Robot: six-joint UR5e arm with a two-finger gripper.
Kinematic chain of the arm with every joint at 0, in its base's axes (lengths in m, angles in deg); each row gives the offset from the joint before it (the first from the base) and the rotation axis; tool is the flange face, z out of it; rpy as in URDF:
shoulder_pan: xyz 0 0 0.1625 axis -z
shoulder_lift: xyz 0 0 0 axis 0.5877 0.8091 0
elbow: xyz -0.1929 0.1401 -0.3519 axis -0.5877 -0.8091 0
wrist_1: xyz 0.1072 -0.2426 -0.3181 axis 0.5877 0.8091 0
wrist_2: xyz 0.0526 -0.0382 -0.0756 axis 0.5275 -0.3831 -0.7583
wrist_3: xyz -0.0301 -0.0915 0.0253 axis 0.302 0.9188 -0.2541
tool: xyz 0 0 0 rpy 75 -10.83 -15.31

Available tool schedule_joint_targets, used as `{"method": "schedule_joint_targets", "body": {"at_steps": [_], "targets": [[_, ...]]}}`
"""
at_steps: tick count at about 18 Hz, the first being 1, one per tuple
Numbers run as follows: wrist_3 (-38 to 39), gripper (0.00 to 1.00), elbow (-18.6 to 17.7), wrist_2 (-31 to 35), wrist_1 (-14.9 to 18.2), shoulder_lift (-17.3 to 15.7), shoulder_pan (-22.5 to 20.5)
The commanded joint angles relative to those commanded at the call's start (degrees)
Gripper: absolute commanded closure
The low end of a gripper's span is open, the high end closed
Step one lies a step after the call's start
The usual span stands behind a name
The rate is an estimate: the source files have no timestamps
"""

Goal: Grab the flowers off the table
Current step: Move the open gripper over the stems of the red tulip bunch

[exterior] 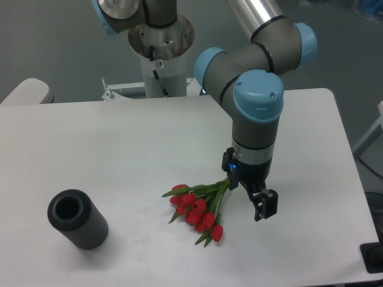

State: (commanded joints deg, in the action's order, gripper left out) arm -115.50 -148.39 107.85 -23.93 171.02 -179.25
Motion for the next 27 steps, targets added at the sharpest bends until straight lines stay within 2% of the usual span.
{"method": "schedule_joint_targets", "body": {"at_steps": [3, 10, 15, 20, 23, 27], "targets": [[-0.4, 0.01, -2.4, 0.1, -1.0, -0.2, -0.2], [1.2, 0.00, -7.0, 2.3, -0.5, -0.7, -1.6], [12.8, 0.00, -11.7, 2.3, -0.6, -0.4, -1.7], [21.1, 0.00, -14.5, 2.2, -0.4, -0.4, -1.8], [22.8, 0.00, -17.5, 2.1, -0.6, -0.5, -1.7], [26.5, 0.00, -20.2, 1.8, -2.7, -1.2, -1.2]]}}
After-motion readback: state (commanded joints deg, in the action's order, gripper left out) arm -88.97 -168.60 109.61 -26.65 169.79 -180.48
